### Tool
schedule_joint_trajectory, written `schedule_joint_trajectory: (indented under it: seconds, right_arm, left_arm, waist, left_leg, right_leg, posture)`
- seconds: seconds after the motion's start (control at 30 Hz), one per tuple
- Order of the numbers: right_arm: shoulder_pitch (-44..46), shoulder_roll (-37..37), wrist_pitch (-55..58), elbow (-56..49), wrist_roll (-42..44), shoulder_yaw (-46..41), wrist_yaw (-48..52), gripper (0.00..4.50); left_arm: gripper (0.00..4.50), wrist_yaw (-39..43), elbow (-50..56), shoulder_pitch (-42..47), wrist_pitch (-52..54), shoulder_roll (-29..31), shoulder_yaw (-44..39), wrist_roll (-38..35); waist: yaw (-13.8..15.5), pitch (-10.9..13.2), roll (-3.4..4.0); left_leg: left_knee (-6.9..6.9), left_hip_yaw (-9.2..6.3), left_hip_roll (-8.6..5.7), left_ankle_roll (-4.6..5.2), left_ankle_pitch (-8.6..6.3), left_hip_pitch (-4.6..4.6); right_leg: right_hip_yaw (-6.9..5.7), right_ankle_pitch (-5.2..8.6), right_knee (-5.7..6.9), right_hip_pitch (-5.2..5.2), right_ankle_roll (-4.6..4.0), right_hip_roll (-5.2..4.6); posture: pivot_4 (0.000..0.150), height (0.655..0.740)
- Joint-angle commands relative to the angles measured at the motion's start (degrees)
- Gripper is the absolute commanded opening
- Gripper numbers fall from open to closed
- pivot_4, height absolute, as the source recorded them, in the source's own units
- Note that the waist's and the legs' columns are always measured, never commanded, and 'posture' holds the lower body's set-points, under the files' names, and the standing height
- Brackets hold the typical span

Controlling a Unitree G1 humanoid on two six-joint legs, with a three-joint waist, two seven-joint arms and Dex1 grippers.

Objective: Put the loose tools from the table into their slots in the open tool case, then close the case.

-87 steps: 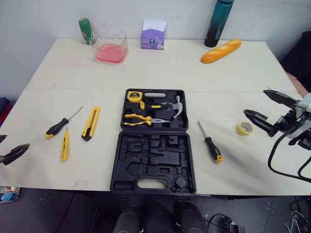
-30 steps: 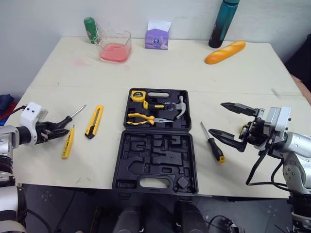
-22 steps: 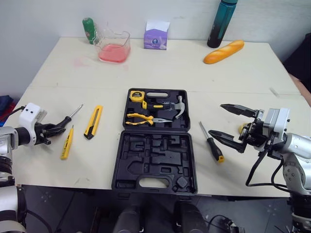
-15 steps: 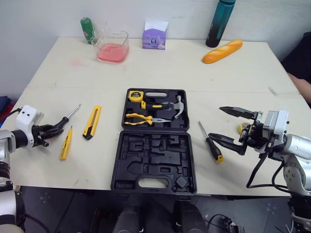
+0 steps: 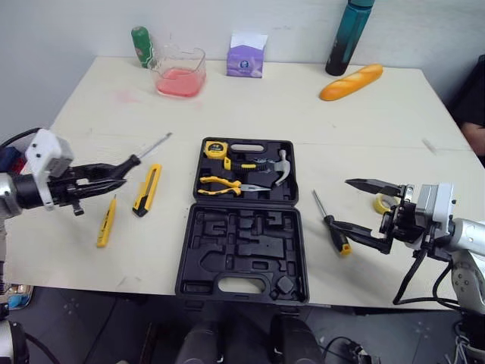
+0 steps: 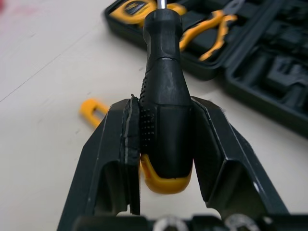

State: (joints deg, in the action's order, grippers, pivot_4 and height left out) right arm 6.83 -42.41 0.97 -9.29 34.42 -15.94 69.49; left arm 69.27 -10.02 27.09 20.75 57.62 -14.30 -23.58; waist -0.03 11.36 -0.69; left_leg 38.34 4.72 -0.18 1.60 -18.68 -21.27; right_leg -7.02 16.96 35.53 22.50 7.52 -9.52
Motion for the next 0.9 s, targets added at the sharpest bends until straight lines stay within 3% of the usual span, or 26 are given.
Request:
schedule_joint_trajectory:
  seconds: [0.03, 0.27, 0.43, 0.7, 0.9]
  right_arm:
    - [-1.5, -1.9, 1.5, -2.9, 1.8, -1.5, 1.1, 4.50]
    - [-4.8, -4.4, 3.1, -4.3, 0.4, -2.3, 1.3, 4.50]
    - [-6.3, -5.0, 3.6, -4.6, -0.1, -3.3, -0.2, 4.50]
    - [-7.5, -4.7, 4.2, -6.4, -0.4, -3.0, -1.2, 4.50]
    - [-6.8, -4.8, 5.0, -7.4, -0.5, -2.4, -1.6, 4.50]
  left_arm:
    - [1.04, 1.8, 7.0, 3.2, 2.7, 0.0, 3.7, -1.7]
    - [1.04, 3.4, 14.0, 9.8, 3.4, -1.5, 17.0, 4.6]
    - [1.04, 2.6, 18.7, 15.0, 10.7, -3.6, 23.4, 6.0]
    - [1.04, 1.1, 20.5, 22.3, 16.8, -8.2, 35.2, 14.8]
    - [1.04, 0.3, 17.3, 25.9, 15.1, -11.6, 41.3, 21.7]
  waist:
    - [0.0, 0.0, 0.00]
    - [0.2, 0.0, -0.01]
    - [0.2, 0.0, -0.04]
    - [1.1, 0.0, -0.05]
    - [1.5, 0.0, -0.06]
  left_leg:
    - [-0.01, 0.00, -0.01, 0.00, 0.00, -0.01]
    - [0.03, 0.02, -0.02, 0.00, 0.00, -0.01]
    - [0.06, 0.02, -0.01, 0.00, 0.00, -0.04]
    - [0.30, -0.02, -0.01, 0.06, -0.03, -0.11]
    - [0.57, -0.12, 0.00, 0.13, -0.09, -0.27]
  right_leg:
    - [0.00, 0.00, -0.01, 0.00, 0.00, 0.00]
    - [0.01, 0.00, -0.02, -0.02, 0.00, 0.04]
    - [0.03, 0.00, -0.05, -0.01, 0.00, 0.06]
    - [0.02, 0.00, -0.01, -0.05, 0.00, 0.08]
    - [-0.06, 0.00, -0.02, -0.05, 0.01, 0.09]
  posture:
    - [0.150, 0.7400]
    - [0.150, 0.7400]
    - [0.150, 0.7400]
    - [0.150, 0.7400]
    - [0.150, 0.7400]
